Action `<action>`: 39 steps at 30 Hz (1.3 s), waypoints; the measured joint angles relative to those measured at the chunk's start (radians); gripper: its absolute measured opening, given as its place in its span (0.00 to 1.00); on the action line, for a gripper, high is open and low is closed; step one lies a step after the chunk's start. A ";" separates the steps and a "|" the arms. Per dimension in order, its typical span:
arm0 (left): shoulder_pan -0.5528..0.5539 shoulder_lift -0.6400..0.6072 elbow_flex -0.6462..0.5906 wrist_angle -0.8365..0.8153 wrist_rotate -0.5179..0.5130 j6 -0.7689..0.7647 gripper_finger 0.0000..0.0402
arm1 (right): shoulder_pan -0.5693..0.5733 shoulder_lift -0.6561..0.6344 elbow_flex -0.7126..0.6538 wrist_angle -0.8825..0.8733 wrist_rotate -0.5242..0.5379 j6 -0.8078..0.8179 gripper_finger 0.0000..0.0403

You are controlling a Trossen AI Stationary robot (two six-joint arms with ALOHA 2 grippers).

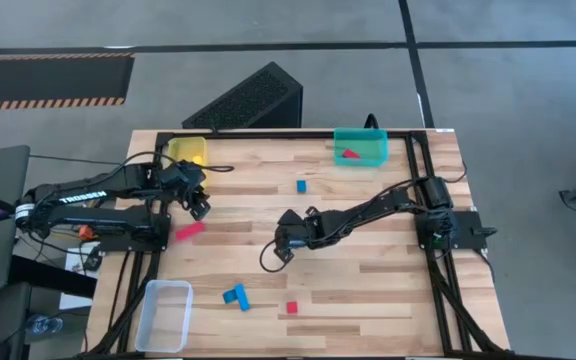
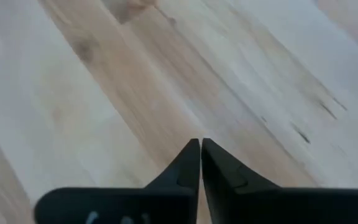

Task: Sort & place blocks by color
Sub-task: Put the top red block into the blue bin

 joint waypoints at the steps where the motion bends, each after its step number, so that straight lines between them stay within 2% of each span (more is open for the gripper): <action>1: 0.000 0.000 0.000 0.000 -0.005 -0.010 0.34 | -0.009 0.000 0.000 0.041 -0.002 -0.029 0.13; 4: 0.000 0.000 0.000 0.000 -0.010 -0.029 0.34 | -0.042 0.003 0.000 0.224 -0.036 -0.198 0.19; 8: 0.000 -0.015 0.016 -0.053 -0.009 -0.084 0.34 | -0.091 0.030 0.004 0.475 -0.156 -0.383 0.29; 11: 0.000 -0.042 0.047 -0.122 -0.016 -0.131 0.34 | -0.127 0.071 0.060 0.502 -0.187 -0.446 0.37; 15: 0.000 -0.099 0.078 -0.193 -0.052 -0.195 0.34 | -0.167 0.165 0.204 0.490 -0.219 -0.537 0.48; 19: 0.000 -0.165 0.087 -0.212 -0.058 -0.246 0.34 | -0.181 0.300 0.401 0.495 -0.277 -0.584 0.50; 25: 0.000 -0.239 0.087 -0.243 -0.060 -0.337 0.34 | -0.186 0.514 0.709 0.480 -0.332 -0.609 0.39; 31: 0.000 -0.258 0.087 -0.301 -0.060 -0.392 0.34 | -0.187 0.699 0.968 0.440 -0.425 -0.611 0.15; 33: 0.000 -0.255 0.087 -0.322 -0.060 -0.405 0.34 | -0.186 0.724 0.948 0.514 -0.442 -0.608 0.07; 35: 0.000 -0.254 0.087 -0.333 -0.060 -0.417 0.34 | -0.187 0.732 0.942 0.498 -0.445 -0.596 0.02; 39: 0.000 -0.251 0.087 -0.341 -0.058 -0.430 0.34 | -0.188 0.755 0.949 0.510 -0.452 -0.608 0.05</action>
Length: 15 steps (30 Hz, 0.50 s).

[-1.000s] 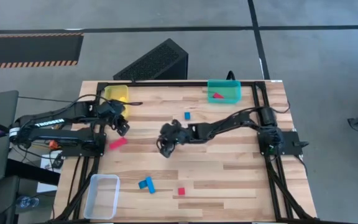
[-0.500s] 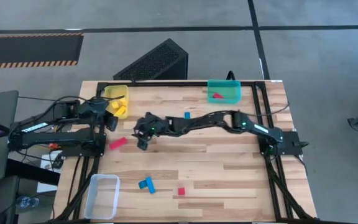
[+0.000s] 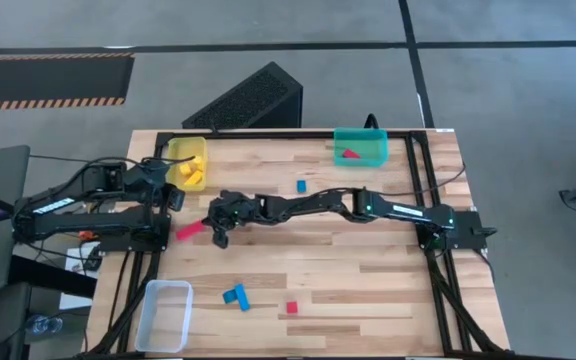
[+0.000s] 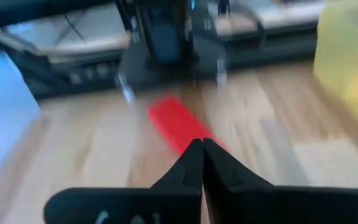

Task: Sort & place blocks by color
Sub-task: Put the top red block into the blue bin

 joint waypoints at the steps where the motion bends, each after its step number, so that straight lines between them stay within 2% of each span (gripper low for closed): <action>1: 0.000 0.001 0.000 0.000 0.003 -0.002 0.34 | 0.000 0.003 -0.001 -0.021 -0.003 0.000 0.05; 8: 0.000 0.030 -0.001 -0.024 0.054 0.003 0.34 | -0.001 -0.035 -0.004 -0.190 0.041 0.043 0.01; 11: 0.000 0.051 -0.002 -0.026 0.099 0.037 0.34 | -0.012 -0.115 -0.004 -0.307 0.032 0.044 0.01; 15: -0.005 0.097 -0.002 -0.025 0.130 0.067 0.34 | -0.025 -0.264 0.001 -0.465 -0.016 -0.086 0.01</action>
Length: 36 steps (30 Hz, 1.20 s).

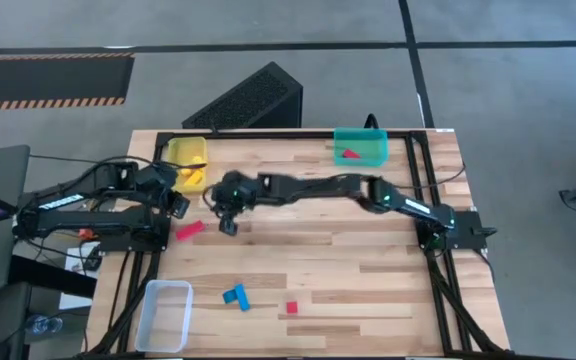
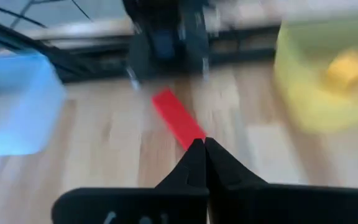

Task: Sort & place blocks by color
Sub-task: Put the top red block into the blue bin

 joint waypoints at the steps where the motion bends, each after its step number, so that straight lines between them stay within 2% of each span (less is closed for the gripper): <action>1: -0.003 0.013 0.000 0.002 0.000 0.007 0.34 | -0.004 -0.029 0.001 -0.046 -0.004 -0.031 0.01; 9: -0.048 0.154 -0.001 0.052 -0.047 0.039 0.34 | -0.074 -0.160 -0.007 -0.312 -0.084 -0.167 0.01; 13: -0.060 0.232 -0.001 0.071 -0.079 0.069 0.34 | -0.107 -0.240 -0.134 -0.326 -0.178 -0.187 0.00; 16: -0.060 0.282 -0.001 0.094 -0.070 0.092 0.34 | -0.126 -0.359 -0.339 -0.232 -0.211 -0.179 0.00; 20: -0.060 0.331 -0.014 0.145 -0.046 0.133 0.34 | -0.171 -0.595 -0.713 0.043 -0.211 -0.084 0.00; 23: -0.060 0.338 -0.097 0.259 0.052 0.146 0.34 | -0.205 -0.746 -1.005 0.295 -0.205 0.044 0.00; 26: -0.060 0.341 -0.199 0.348 0.162 0.130 0.34 | -0.226 -0.876 -1.216 0.503 -0.194 0.150 0.00; 30: -0.069 0.342 -0.282 0.349 0.190 0.070 0.34 | -0.237 -0.982 -1.374 0.569 -0.170 0.207 0.01; 33: -0.071 0.342 -0.290 0.372 0.190 0.055 0.36 | -0.234 -1.022 -1.416 0.570 -0.149 0.211 0.01; 36: -0.071 0.342 -0.290 0.399 0.150 0.065 0.44 | -0.233 -1.028 -1.422 0.575 -0.151 0.230 0.01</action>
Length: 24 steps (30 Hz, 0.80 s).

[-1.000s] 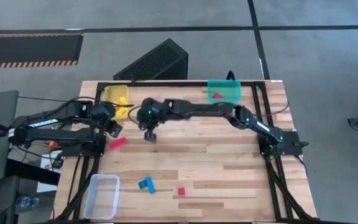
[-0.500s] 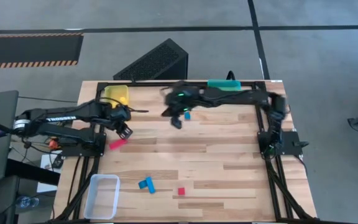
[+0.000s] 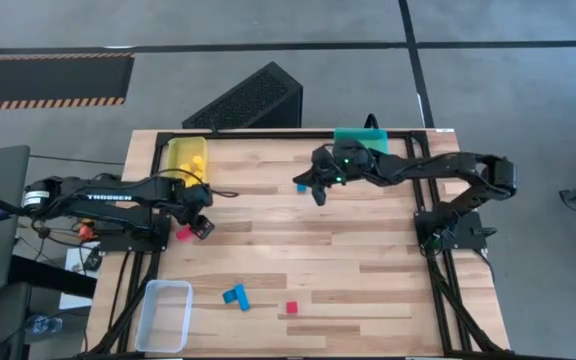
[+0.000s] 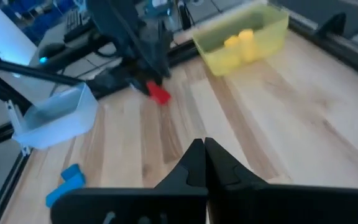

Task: Sort & place blocks by color
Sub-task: Put the top red block into the blue bin

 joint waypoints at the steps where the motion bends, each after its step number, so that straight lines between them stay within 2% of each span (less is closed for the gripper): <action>1: 0.000 0.005 0.000 -0.005 -0.024 0.003 0.47 | 0.001 0.001 -0.001 0.001 -0.002 0.001 0.01; 4: 0.000 0.037 0.000 -0.052 -0.079 0.009 0.58 | 0.007 0.001 -0.001 0.020 -0.003 0.004 0.02; 7: -0.001 0.083 0.000 -0.071 -0.073 0.043 0.66 | 0.012 0.001 -0.001 0.015 -0.003 0.004 0.02; 13: -0.001 0.210 0.000 -0.025 -0.018 0.127 0.68 | 0.013 0.000 -0.001 0.014 -0.033 0.013 0.02; 18: 0.000 0.330 0.007 -0.010 0.008 0.164 0.58 | 0.019 -0.004 -0.001 0.010 -0.035 0.024 0.02; 24: 0.000 0.381 0.026 0.010 0.058 0.182 0.29 | 0.015 -0.110 -0.001 0.003 0.000 0.045 0.02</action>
